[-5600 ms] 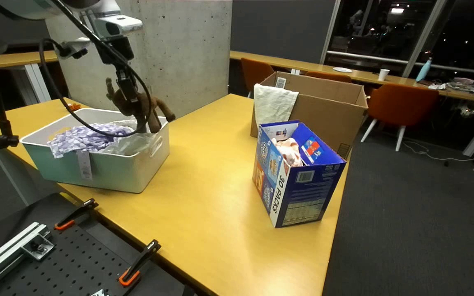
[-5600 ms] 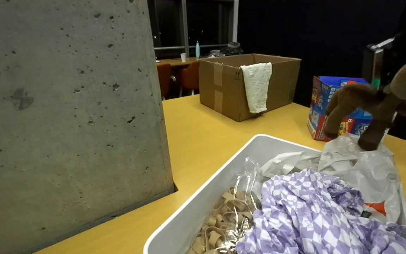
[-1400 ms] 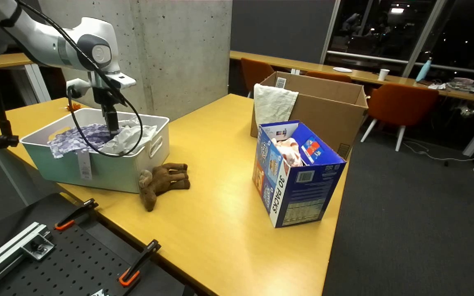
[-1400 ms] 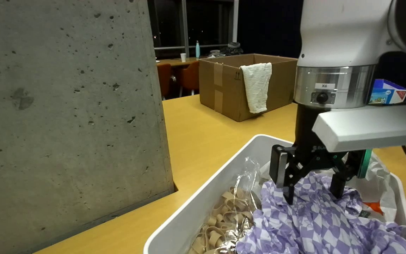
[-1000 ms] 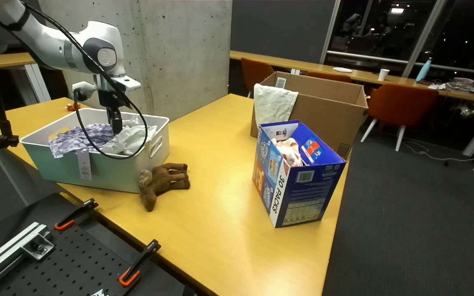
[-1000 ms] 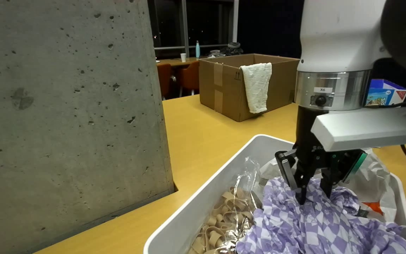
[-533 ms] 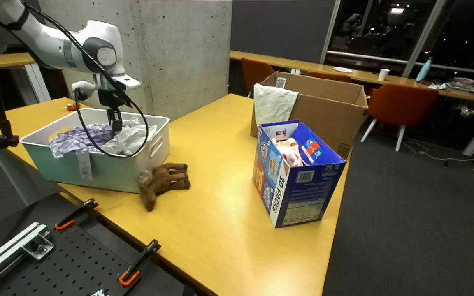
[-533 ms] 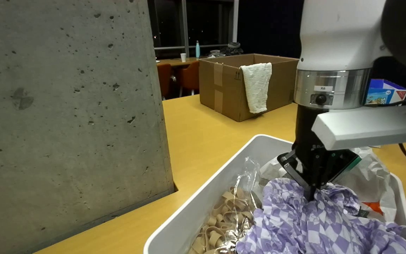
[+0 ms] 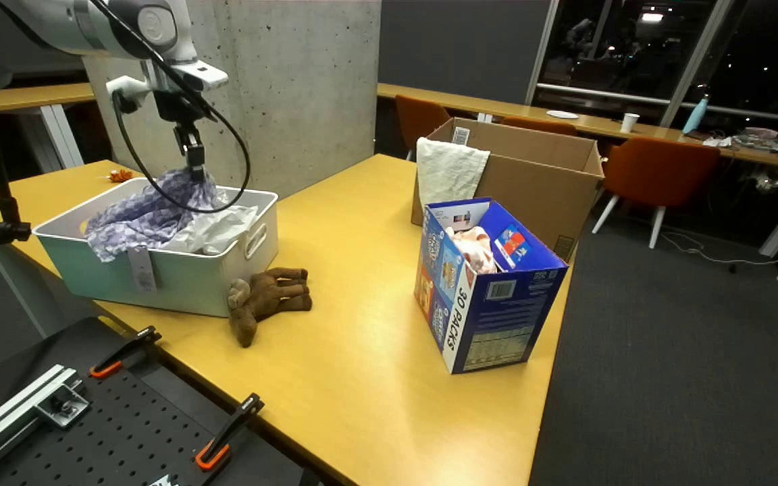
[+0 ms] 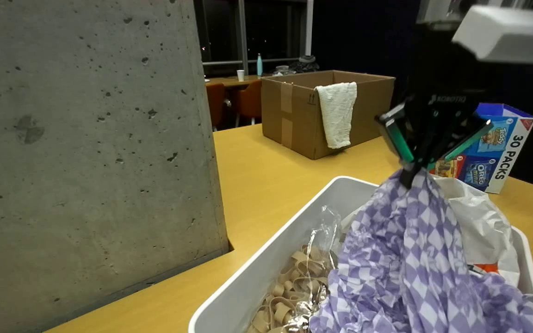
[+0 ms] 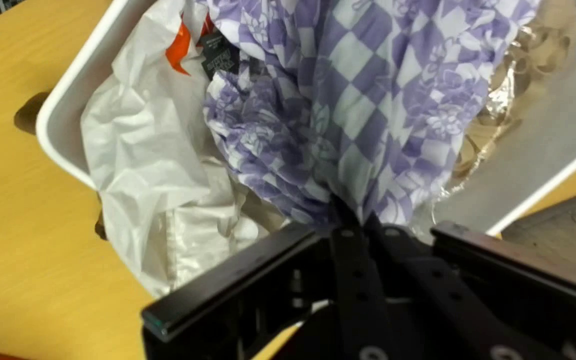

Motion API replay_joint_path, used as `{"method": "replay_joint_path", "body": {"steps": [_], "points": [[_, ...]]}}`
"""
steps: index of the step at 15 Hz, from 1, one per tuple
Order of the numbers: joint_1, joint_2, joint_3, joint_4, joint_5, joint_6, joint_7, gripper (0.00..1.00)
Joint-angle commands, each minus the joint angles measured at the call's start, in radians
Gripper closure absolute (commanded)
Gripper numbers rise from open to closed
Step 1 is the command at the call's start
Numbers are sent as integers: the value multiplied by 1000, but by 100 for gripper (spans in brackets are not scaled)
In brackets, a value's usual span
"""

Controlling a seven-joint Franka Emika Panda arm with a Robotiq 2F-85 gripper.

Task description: Remove the toy moose and checked cloth from the white basket, put them on the table and then put them inside the blue box

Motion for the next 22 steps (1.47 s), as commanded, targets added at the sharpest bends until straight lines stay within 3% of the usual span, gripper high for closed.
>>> {"method": "replay_joint_path", "body": {"steps": [1, 8, 11, 17, 22], "points": [[-33, -203, 6, -122, 25, 10, -50, 99], [-90, -626, 10, -435, 111, 102, -101, 99], [-119, -805, -13, -517, 153, 45, -166, 99], [-259, -1014, -123, -447, 138, -198, -374, 99], [-392, -1020, -310, -305, 122, -358, -600, 99]]}}
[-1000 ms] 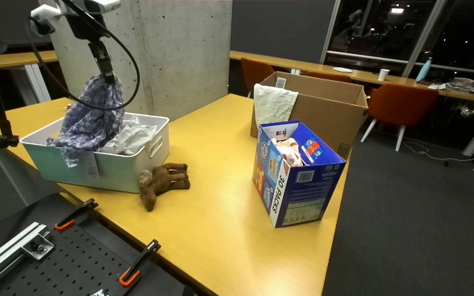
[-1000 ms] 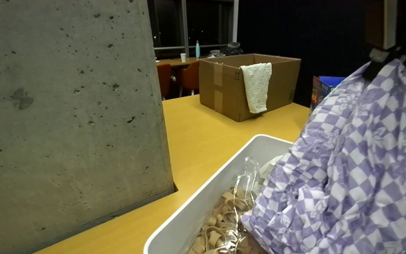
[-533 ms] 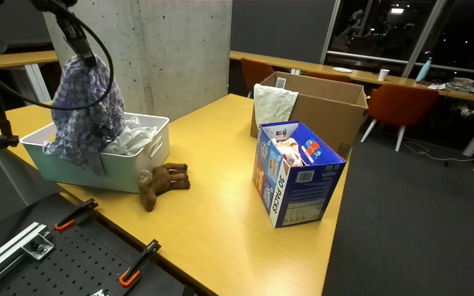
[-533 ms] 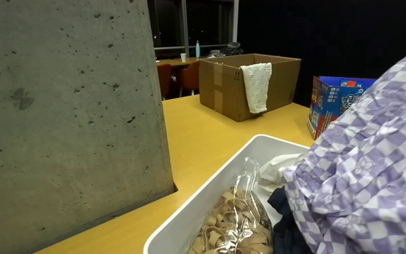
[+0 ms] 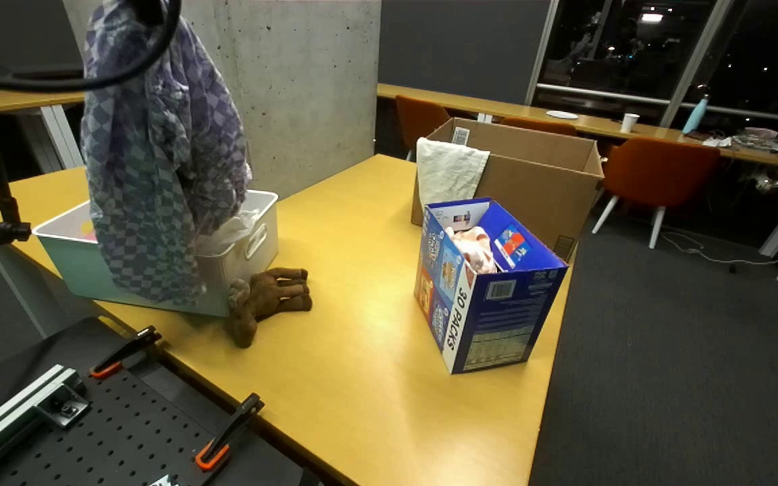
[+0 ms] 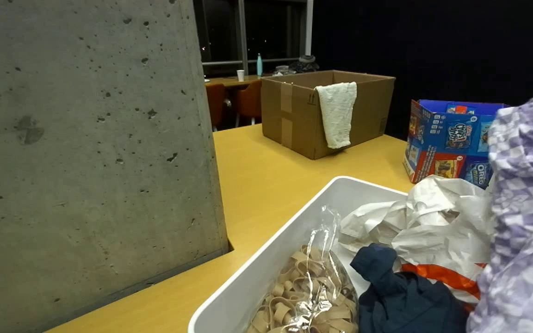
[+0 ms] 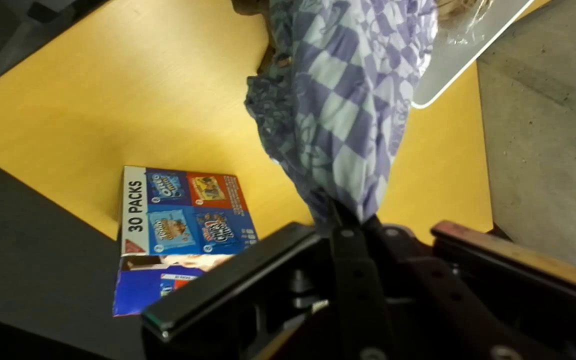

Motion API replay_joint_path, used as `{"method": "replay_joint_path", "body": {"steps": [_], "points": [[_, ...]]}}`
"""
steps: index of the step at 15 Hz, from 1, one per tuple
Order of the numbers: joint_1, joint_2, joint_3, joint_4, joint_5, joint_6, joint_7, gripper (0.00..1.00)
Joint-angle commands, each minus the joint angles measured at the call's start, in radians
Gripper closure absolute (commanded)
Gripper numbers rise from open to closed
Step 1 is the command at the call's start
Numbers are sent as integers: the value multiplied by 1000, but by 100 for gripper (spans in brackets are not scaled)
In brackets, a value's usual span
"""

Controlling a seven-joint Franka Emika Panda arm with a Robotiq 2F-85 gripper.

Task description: Remove the toy moose and checked cloth from the white basket, put them on the table and then put them inside the blue box

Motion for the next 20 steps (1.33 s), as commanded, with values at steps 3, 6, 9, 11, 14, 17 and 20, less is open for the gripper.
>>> {"method": "replay_joint_path", "body": {"steps": [3, 6, 9, 11, 14, 17, 20], "points": [[-94, 116, -228, 164, 7, -95, -260, 99], [-75, 291, -330, 225, 43, -51, -378, 99], [12, 461, -394, 296, 62, -28, -415, 99], [-8, 572, -320, 316, 116, 7, -430, 99], [-12, 622, -210, 234, 117, 109, -394, 99], [-15, 625, -136, 80, 114, 235, -385, 99], [4, 671, -90, -5, 136, 340, -408, 99]]}}
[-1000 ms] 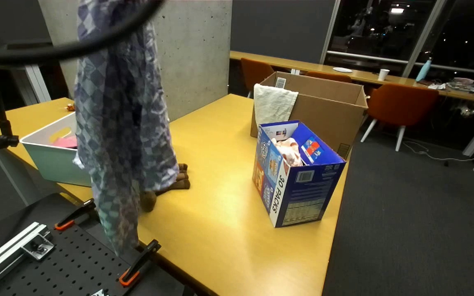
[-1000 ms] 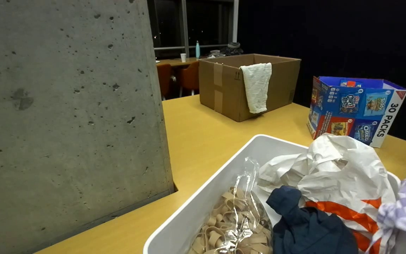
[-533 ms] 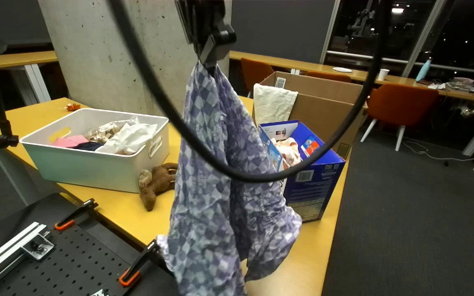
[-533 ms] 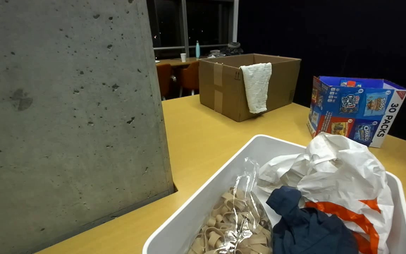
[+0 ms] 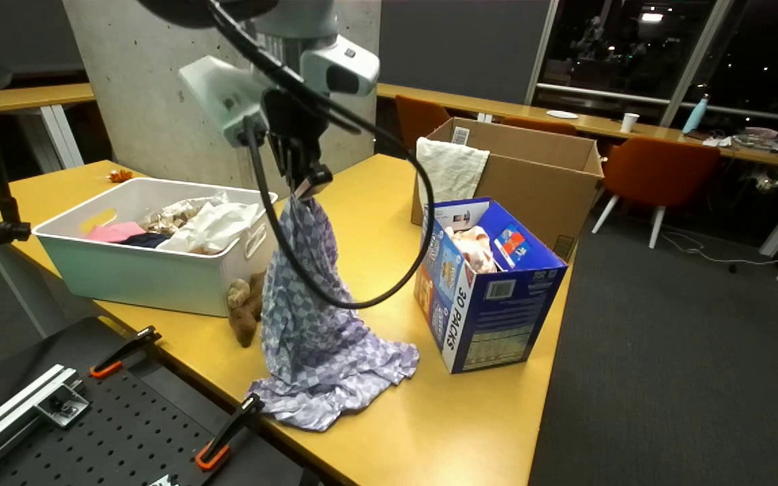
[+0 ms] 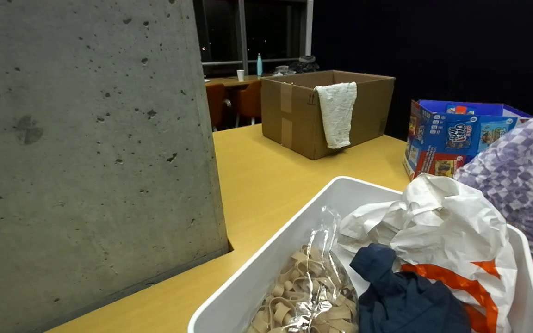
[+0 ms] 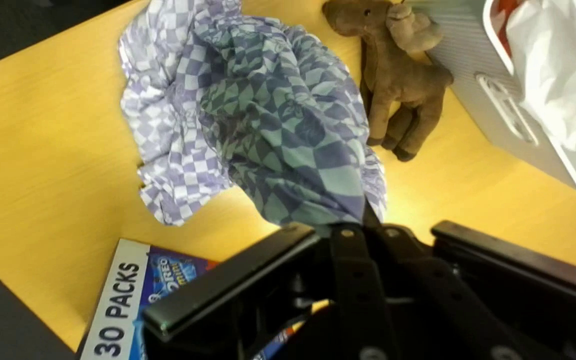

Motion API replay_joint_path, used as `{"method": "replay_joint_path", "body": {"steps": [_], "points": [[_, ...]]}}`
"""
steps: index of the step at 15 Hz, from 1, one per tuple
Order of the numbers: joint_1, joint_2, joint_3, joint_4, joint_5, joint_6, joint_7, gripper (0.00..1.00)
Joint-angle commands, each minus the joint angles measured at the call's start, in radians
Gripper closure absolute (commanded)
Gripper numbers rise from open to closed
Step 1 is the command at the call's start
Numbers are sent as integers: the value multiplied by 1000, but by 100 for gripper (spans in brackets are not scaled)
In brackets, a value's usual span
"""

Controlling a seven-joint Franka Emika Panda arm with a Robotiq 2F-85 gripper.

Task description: Remove the toy moose and checked cloth from the white basket, put them on the table and then put them inside the blue box

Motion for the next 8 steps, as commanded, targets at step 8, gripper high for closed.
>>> {"method": "replay_joint_path", "body": {"steps": [8], "points": [[74, 303, 167, 164, 22, 85, -21, 99]]}}
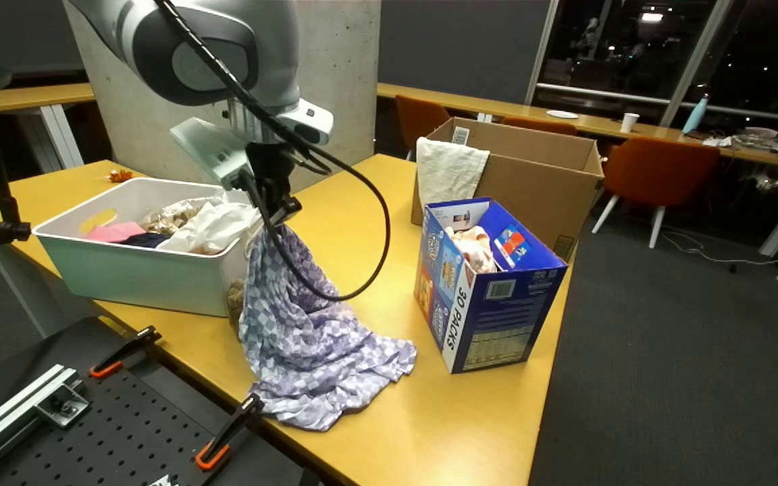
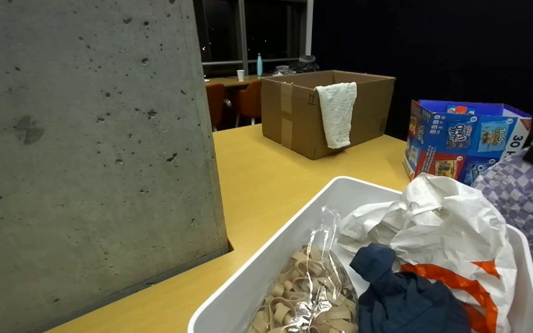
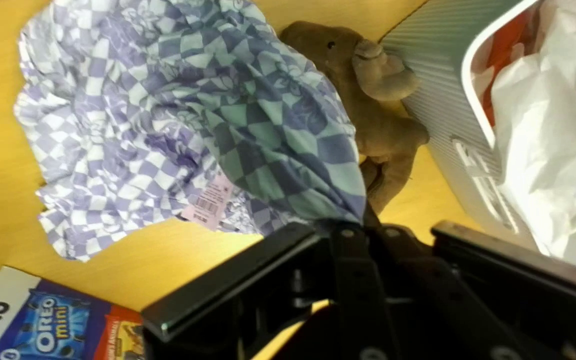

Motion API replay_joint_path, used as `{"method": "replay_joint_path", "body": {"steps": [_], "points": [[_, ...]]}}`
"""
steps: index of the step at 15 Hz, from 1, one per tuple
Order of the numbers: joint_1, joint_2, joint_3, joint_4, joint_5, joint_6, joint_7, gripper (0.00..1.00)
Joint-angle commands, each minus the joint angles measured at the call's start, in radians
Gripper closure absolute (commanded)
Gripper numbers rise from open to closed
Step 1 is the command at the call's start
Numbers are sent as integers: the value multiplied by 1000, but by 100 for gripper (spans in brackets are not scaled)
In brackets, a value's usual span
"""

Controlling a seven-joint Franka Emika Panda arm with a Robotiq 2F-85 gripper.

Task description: Remove the toy moose and checked cloth from the white basket, put them on the table and then put them inside the blue box

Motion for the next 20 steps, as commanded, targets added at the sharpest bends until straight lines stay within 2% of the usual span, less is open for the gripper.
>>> {"method": "replay_joint_path", "body": {"steps": [1, 3, 6, 12, 13, 17, 20], "points": [[21, 185, 60, 232, -1, -63, -6, 99], [33, 287, 96, 353, -6, -120, 0, 99], [42, 398, 127, 474, -24, -193, 11, 99], [61, 508, 156, 578, -38, -256, 11, 99], [61, 516, 160, 590, -37, -264, 8, 79], [68, 518, 157, 599, -59, -277, 11, 50], [68, 474, 142, 555, -90, -267, 40, 29]]}}
